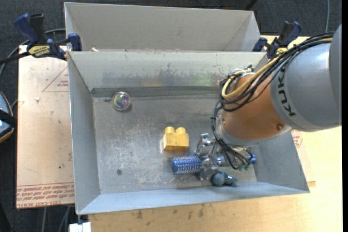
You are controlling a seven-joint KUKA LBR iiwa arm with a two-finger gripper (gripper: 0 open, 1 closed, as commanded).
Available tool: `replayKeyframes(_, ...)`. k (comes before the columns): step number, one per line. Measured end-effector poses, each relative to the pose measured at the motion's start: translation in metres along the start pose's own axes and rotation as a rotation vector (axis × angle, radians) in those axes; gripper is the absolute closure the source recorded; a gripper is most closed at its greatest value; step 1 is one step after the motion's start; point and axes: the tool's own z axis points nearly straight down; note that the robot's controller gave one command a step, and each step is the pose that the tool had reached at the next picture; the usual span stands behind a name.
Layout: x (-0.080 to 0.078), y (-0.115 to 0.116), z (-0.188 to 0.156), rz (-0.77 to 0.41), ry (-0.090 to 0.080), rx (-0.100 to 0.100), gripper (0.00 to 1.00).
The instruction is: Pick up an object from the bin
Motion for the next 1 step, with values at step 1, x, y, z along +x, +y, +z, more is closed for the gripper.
replayKeyframes(1,-0.0143,-0.0109,-0.1652,-0.322,0.005,0.000,1.00)
